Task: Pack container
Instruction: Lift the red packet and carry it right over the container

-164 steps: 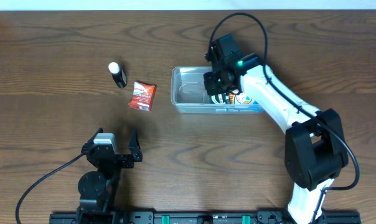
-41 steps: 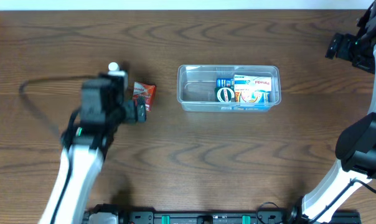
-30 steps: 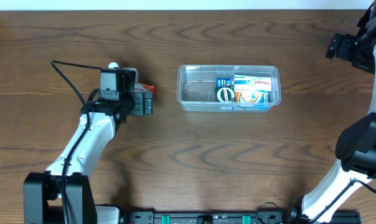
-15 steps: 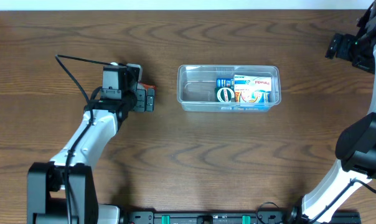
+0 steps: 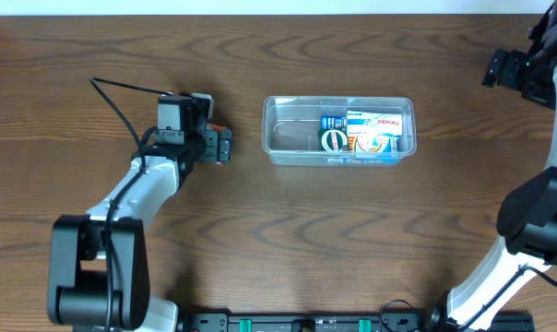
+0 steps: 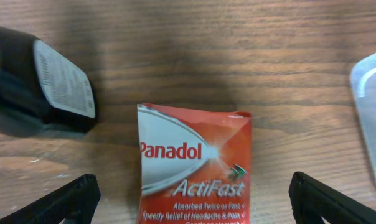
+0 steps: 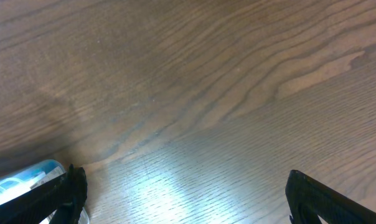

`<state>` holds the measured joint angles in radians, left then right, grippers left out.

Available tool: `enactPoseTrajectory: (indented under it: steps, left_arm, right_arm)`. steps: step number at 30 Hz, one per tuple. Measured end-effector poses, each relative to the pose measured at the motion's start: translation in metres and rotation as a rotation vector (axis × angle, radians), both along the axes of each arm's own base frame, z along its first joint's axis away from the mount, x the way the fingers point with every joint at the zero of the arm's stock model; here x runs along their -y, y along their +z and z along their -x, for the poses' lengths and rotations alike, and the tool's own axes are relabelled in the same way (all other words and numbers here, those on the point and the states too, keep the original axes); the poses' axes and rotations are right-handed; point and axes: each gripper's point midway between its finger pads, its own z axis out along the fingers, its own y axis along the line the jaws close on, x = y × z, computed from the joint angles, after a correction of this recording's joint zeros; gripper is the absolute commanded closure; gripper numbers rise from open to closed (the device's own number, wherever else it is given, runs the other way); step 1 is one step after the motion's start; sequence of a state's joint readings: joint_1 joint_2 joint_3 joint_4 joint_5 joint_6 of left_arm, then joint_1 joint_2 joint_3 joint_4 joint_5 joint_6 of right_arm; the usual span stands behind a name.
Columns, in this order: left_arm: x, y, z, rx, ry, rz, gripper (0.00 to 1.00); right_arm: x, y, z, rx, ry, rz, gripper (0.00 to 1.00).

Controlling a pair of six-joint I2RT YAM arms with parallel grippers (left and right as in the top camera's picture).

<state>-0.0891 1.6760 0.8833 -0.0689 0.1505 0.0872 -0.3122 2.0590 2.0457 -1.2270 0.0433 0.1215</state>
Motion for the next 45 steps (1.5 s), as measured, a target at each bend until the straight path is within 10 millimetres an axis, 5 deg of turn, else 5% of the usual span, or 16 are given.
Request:
enactPoseTrajectory:
  steps: [12,23,25,36,41,45]
  left_arm:
    - [0.005,-0.032,-0.002,-0.045,-0.012,-0.004,0.01]
    - [0.006,-0.032,-0.003,-0.040,-0.022,-0.010,0.20]
    - [0.005,-0.033,-0.002,-0.046,-0.024,-0.012,0.30]
    - [0.005,-0.034,-0.001,-0.052,-0.026,-0.014,0.33]
    - [0.005,-0.022,-0.001,-0.030,-0.025,-0.011,0.39]
    - [0.007,0.010,-0.003,0.035,-0.029,-0.006,0.39]
  right_arm:
    - [0.000,0.000,0.000,0.000,0.000,0.000,0.01]
    - [0.000,0.000,0.000,0.000,0.000,0.000,0.01]
    - [0.000,0.000,0.000,0.000,0.000,0.000,0.01]
    - [0.000,0.000,0.000,0.000,0.000,0.000,0.01]
    - [0.000,0.000,0.000,0.000,0.000,0.000,0.01]
    - [0.000,0.000,0.000,0.000,0.000,0.000,0.01]
